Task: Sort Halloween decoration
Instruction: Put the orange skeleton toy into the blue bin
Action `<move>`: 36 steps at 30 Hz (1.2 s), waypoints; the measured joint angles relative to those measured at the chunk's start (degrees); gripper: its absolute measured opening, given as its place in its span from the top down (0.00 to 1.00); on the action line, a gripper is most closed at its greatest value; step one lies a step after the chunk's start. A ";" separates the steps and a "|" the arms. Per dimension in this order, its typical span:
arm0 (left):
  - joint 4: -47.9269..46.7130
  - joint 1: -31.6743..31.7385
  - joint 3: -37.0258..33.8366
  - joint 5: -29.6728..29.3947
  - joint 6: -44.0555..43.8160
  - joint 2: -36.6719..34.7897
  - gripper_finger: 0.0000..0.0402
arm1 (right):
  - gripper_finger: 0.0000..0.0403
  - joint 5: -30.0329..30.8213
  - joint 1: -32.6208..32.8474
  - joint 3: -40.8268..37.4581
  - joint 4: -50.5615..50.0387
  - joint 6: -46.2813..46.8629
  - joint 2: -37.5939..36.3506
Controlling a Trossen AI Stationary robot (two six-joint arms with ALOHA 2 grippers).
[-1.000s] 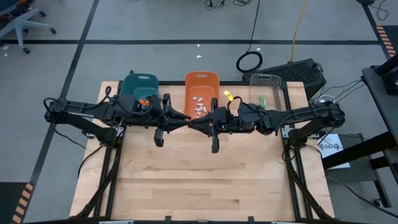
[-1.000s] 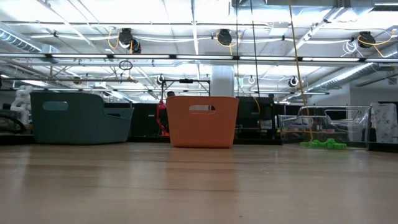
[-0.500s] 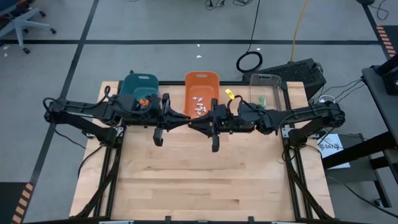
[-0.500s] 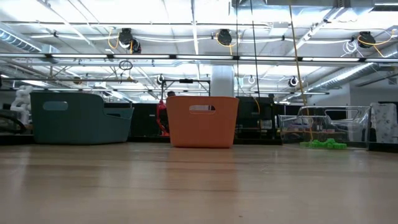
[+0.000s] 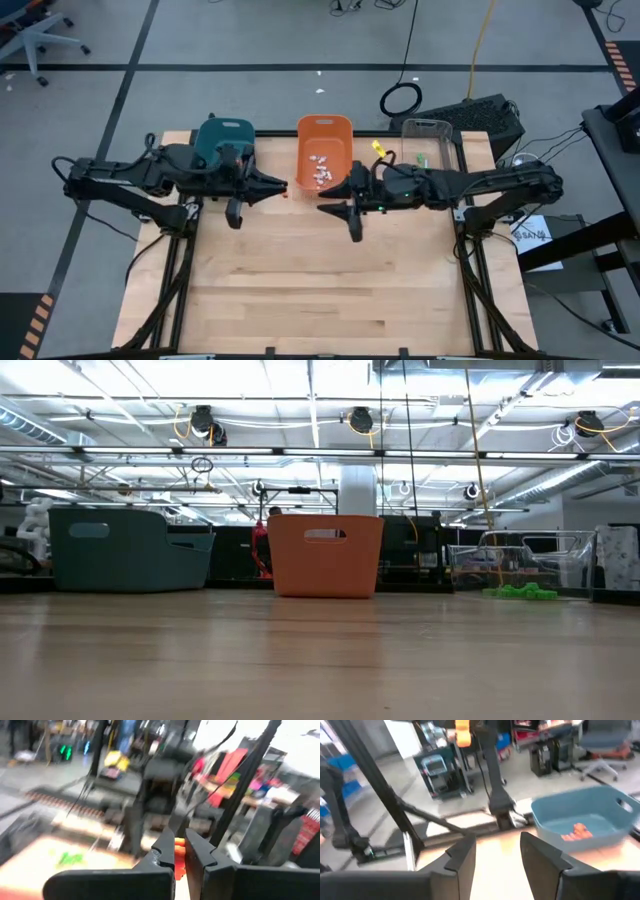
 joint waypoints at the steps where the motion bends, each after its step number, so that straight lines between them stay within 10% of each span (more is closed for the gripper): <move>1: -2.58 0.38 0.00 -0.22 -0.48 -0.53 0.98 | 0.66 0.03 0.00 0.00 -2.30 0.25 -0.74; 21: -27.01 7.88 0.00 -1.89 -9.05 -4.68 0.98 | 0.72 -0.03 0.00 0.00 -42.48 2.44 -13.21; 36: -54.00 16.04 0.00 1.04 -18.17 -4.67 0.98 | 0.72 7.09 0.00 0.00 -44.07 10.58 -11.85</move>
